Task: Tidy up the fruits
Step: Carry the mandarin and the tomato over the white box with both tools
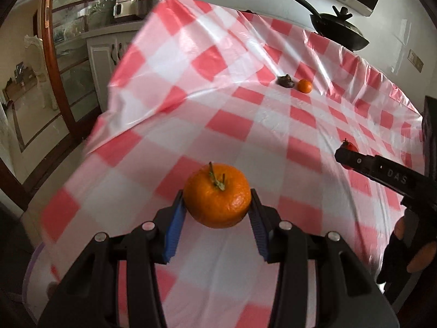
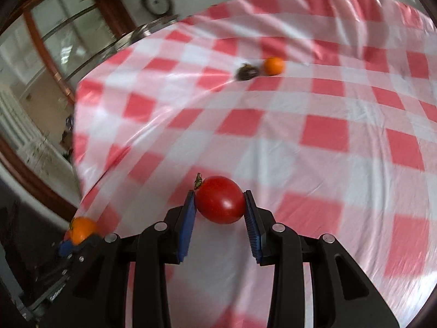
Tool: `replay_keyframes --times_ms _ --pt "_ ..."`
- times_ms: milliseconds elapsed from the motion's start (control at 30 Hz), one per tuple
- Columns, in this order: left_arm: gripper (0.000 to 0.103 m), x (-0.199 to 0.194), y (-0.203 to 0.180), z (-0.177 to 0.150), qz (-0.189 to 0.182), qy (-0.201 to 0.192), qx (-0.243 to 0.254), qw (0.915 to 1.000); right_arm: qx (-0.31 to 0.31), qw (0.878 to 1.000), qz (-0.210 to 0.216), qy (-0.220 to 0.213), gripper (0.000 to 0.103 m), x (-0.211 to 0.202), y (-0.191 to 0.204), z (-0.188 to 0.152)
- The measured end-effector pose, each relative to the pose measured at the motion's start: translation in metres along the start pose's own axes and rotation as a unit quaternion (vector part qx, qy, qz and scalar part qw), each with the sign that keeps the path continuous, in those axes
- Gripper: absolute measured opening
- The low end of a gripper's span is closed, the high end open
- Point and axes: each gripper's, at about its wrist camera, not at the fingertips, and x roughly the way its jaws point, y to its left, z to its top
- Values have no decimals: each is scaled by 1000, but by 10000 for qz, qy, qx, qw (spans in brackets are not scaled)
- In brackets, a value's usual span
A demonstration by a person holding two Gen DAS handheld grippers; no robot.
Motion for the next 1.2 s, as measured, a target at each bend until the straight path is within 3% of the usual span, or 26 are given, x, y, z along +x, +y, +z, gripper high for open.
replay_keyframes --times_ms 300,667,867,1200 --pt "46 -43 43 -36 160 -225 131 9995 -981 9947 186 253 35 -16 84 -52" --pt "46 -100 120 -83 530 -543 -250 9968 -2023 9745 813 525 35 -19 175 -99" --pt "46 -104 164 -114 693 -361 -677 9946 -2602 9558 1161 732 35 -15 212 -132" --pt "46 -71 217 -159 985 285 -1184 9877 -3946 8980 1251 1490 35 16 267 -217"
